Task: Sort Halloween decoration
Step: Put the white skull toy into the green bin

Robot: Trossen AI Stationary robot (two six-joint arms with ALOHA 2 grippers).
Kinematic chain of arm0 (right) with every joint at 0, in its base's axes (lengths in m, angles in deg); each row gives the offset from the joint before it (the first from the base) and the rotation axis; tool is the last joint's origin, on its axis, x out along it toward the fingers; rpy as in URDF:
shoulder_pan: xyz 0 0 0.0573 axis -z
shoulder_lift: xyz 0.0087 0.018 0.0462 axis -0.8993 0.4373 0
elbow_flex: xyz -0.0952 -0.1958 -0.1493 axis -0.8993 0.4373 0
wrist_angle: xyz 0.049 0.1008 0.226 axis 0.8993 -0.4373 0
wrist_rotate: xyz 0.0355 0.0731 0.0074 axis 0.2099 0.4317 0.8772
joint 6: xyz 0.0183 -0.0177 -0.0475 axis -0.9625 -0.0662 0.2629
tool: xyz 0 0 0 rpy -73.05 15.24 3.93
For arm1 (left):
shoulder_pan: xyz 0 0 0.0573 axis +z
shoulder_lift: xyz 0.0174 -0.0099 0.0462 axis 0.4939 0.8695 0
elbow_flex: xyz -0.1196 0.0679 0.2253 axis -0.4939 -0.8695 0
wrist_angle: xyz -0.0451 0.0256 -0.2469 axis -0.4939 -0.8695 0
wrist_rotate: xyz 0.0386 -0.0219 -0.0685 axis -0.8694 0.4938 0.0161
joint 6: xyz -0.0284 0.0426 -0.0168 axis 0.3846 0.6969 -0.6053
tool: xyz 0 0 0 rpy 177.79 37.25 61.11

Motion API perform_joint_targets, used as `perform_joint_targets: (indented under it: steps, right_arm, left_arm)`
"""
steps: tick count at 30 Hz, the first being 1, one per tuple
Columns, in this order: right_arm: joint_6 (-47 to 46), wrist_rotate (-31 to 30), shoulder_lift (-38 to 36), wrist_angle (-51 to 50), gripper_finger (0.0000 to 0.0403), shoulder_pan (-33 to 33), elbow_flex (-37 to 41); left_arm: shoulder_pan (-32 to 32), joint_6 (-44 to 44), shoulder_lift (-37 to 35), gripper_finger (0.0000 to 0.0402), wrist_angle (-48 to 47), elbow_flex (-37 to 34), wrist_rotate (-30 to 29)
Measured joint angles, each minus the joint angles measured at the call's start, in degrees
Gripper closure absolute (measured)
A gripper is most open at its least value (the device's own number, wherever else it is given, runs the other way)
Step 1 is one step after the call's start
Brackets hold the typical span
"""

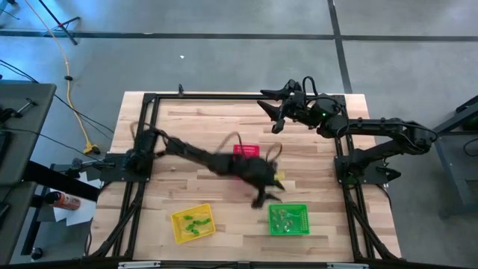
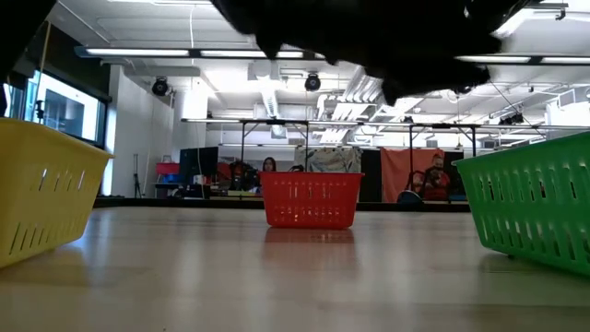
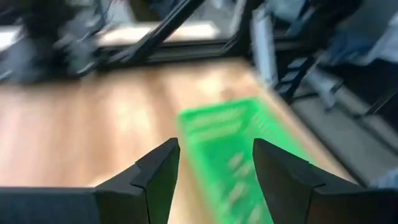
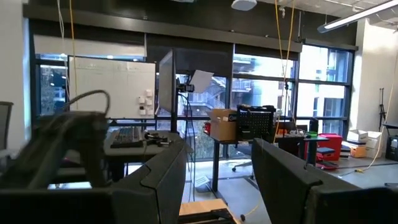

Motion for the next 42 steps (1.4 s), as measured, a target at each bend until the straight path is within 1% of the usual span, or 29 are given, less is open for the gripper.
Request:
perform_joint_targets:
  steps: [7, 9, 10, 11, 13, 16, 20, 23, 26, 28, 33, 36, 42]
  right_arm:
    - [-1.1, -0.2, -1.7, 1.1, 0.0226, 0.0, 0.0]
    - [-1.8, -0.2, -2.2, 1.2, 0.0226, 0.0, 0.0]
    - [-2.4, -0.2, -2.4, 1.2, 0.0226, 0.0, 0.0]
    - [-2.5, -0.2, -2.6, 1.3, 0.0226, 0.0, 0.0]
    - [-2.5, -0.2, -2.6, 1.2, 0.0226, 0.0, 0.0]
    - [-3.6, 0.1, -2.6, 1.0, 0.0226, 0.0, 0.0]
    - [-7.7, 2.0, -2.6, -0.3, 0.0226, -0.1, 0.0]
    - [-11.4, 5.0, -2.6, -1.4, 0.0226, -0.6, 0.0]
    - [-13.0, 8.2, -2.6, -4.2, 0.0226, -2.3, 0.0]
    - [-12.4, 8.9, -2.6, -8.8, 0.0226, -4.4, 0.0]
    - [-6.9, 9.2, -2.6, -22.6, 0.0226, -9.8, 0.0]
    - [-4.9, 7.5, -2.5, -27.1, 0.0226, -12.2, 0.0]
    - [-2.1, 1.5, -2.5, -27.7, 0.0226, -13.8, 0.0]
  left_arm:
    - [8.3, 5.4, -12.9, 0.0204, -32.1, -0.1, 0.6]
    - [10.0, 4.9, -16.7, 0.0204, -36.6, -2.3, 1.4]
    - [10.8, 4.2, -18.9, 0.0204, -36.9, -4.4, 2.2]
    - [11.5, 2.9, -21.2, 0.0204, -36.5, -7.2, 3.1]
    - [12.4, -1.0, -26.6, 0.0204, -32.3, -14.3, 3.1]
    - [12.6, -8.8, -36.1, 0.0204, -20.4, -27.3, 2.4]
    - [11.9, -18.9, -48.3, 0.0204, -4.3, -42.5, -3.2]
    - [11.0, -20.9, -56.0, 0.0204, 4.4, -49.6, -9.0]
    - [10.8, -17.6, -61.3, 0.0204, 9.6, -52.7, -13.1]
    - [11.0, -13.7, -63.6, 0.0204, 10.6, -53.1, -14.8]
    - [11.1, -3.9, -65.3, 0.0204, 12.6, -53.1, -16.3]
    - [11.1, -0.5, -65.3, 0.0204, 12.8, -53.1, -17.1]
    - [11.1, 1.4, -65.0, 0.0204, 12.6, -53.1, -17.3]
